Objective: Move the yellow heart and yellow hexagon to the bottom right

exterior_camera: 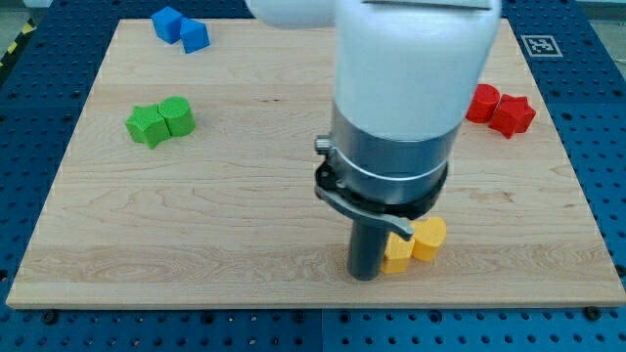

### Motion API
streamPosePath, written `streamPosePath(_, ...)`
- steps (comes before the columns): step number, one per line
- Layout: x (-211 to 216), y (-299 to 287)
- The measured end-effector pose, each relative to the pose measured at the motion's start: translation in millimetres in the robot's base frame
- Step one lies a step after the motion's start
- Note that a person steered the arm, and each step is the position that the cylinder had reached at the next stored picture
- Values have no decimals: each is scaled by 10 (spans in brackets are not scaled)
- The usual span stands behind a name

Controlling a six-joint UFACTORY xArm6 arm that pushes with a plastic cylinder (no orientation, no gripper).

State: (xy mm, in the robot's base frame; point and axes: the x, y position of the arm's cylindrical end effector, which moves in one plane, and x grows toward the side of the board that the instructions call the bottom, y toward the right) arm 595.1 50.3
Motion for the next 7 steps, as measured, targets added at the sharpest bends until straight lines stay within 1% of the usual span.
streamPosePath(1, -66, 188)
streamPosePath(2, -275, 227)
streamPosePath(4, -352, 389)
streamPosePath(6, -386, 917)
streamPosePath(7, -550, 1103)
